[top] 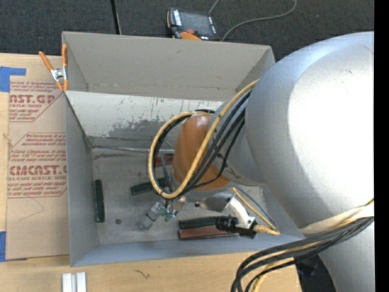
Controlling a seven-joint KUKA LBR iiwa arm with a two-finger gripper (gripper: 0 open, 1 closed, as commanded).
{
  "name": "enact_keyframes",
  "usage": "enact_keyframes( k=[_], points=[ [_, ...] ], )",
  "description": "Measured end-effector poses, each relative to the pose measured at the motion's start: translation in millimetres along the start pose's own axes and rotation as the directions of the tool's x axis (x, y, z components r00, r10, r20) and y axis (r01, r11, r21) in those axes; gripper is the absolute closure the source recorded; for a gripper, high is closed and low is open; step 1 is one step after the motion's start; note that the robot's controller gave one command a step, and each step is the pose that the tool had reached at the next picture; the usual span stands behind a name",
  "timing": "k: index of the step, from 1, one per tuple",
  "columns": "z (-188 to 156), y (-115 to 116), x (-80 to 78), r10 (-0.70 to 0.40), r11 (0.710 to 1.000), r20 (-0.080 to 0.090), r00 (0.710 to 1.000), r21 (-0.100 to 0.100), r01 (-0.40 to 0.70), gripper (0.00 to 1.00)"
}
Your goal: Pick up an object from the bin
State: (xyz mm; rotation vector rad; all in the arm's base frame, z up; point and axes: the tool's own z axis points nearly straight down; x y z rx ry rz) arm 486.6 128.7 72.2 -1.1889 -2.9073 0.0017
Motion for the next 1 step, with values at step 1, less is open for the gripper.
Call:
enact_keyframes(
  k=[1],
  points=[
    [-0.4,0.1,-1.0,0.002,1.0,0.0,1.0,0.0,-0.002,1.0]
  ],
)
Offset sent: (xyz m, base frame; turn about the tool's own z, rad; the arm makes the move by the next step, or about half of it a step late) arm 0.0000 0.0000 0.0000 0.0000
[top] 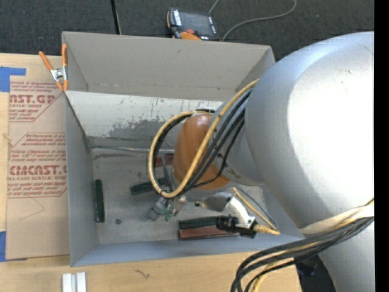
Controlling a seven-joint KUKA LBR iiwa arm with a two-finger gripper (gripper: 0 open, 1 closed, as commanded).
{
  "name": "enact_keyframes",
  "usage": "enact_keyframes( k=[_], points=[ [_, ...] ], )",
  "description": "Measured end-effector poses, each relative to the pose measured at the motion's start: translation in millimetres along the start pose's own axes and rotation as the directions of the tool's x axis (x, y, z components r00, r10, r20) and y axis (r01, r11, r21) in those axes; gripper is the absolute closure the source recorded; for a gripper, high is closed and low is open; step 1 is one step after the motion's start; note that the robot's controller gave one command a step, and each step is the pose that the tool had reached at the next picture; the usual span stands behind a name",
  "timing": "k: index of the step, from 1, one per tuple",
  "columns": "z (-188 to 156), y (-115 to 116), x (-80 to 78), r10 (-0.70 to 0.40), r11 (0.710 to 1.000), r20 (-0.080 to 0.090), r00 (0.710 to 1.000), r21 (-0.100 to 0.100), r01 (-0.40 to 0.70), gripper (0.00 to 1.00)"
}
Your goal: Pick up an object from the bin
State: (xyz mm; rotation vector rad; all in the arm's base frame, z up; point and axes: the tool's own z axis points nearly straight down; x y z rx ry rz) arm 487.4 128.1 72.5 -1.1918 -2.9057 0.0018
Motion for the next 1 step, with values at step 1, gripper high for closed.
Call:
enact_keyframes(
  k=[1],
  points=[
    [2.9,-10.8,-58.6,-0.252,0.968,0.003,0.968,0.001,0.252,1.0]
  ],
)
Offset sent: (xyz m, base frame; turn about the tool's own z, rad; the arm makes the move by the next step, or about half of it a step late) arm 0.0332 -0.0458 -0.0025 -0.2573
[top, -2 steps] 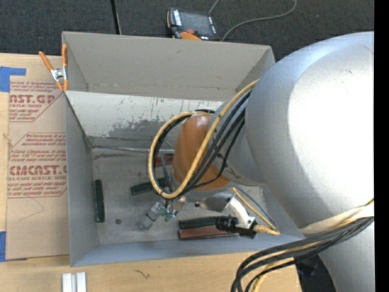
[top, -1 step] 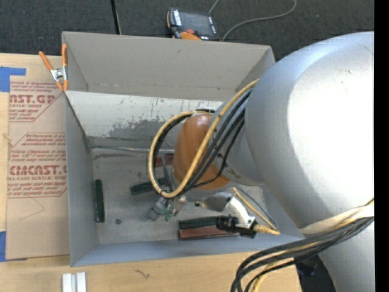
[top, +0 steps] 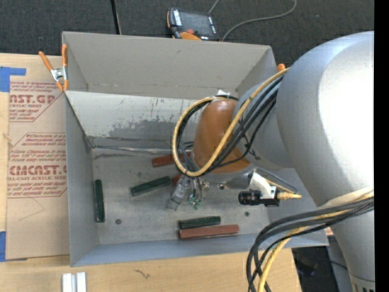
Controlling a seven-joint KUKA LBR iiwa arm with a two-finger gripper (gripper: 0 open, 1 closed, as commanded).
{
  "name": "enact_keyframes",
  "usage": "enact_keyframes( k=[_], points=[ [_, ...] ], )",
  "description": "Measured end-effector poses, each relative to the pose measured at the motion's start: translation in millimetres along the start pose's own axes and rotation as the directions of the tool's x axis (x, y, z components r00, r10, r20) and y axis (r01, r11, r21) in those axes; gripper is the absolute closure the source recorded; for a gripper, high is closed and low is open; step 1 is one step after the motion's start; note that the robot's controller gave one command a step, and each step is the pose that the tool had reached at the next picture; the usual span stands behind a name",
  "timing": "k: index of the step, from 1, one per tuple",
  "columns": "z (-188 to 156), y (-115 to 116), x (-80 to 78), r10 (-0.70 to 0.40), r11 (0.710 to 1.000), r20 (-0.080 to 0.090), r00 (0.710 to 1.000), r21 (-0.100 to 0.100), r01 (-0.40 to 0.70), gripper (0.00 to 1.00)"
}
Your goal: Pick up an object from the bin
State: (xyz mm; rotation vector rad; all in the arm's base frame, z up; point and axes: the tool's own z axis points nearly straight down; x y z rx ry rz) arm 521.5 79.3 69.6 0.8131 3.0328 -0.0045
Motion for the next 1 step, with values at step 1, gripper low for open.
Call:
enact_keyframes(
  k=[1],
  points=[
    [0.2,2.0,2.5,-0.002,1.0,-0.003,1.0,-0.002,0.002,0.0]
  ],
)
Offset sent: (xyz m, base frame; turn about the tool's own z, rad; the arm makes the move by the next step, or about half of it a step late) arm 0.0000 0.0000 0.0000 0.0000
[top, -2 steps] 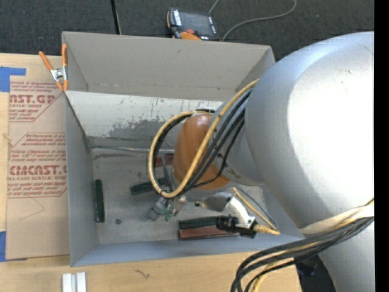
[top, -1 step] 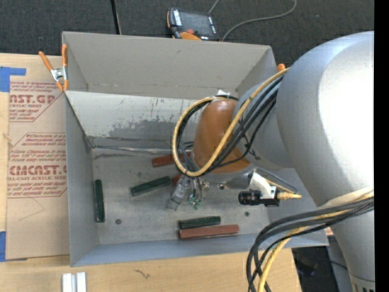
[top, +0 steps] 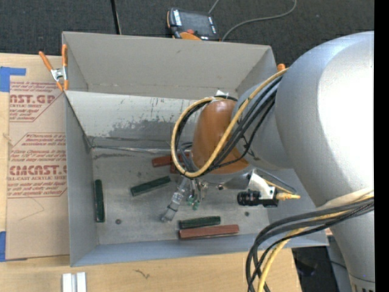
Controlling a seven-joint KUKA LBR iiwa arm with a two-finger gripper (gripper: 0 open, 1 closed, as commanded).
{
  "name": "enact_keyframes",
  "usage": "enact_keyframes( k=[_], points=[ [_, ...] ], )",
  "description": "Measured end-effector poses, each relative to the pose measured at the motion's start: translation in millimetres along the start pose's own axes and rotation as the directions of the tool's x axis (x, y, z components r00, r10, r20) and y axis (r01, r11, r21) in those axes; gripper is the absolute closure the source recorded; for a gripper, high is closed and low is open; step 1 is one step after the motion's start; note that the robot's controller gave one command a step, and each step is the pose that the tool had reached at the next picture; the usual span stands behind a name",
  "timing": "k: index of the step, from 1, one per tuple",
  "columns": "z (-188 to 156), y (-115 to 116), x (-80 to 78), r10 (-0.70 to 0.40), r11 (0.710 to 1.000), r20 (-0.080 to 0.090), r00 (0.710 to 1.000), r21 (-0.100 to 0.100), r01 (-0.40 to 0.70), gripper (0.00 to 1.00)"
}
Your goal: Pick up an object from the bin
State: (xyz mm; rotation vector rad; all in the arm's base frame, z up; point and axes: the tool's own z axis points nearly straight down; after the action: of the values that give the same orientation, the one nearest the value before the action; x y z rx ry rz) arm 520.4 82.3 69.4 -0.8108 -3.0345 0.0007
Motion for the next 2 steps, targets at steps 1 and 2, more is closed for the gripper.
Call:
enact_keyframes(
  k=[1,2],
  points=[
    [-0.5,78.1,16.9,-0.033,0.999,0.001,0.999,-0.005,0.033,0.0],
    [-0.1,87.3,26.7,-0.382,0.924,0.001,0.924,0.0,0.382,0.0]
  ],
)
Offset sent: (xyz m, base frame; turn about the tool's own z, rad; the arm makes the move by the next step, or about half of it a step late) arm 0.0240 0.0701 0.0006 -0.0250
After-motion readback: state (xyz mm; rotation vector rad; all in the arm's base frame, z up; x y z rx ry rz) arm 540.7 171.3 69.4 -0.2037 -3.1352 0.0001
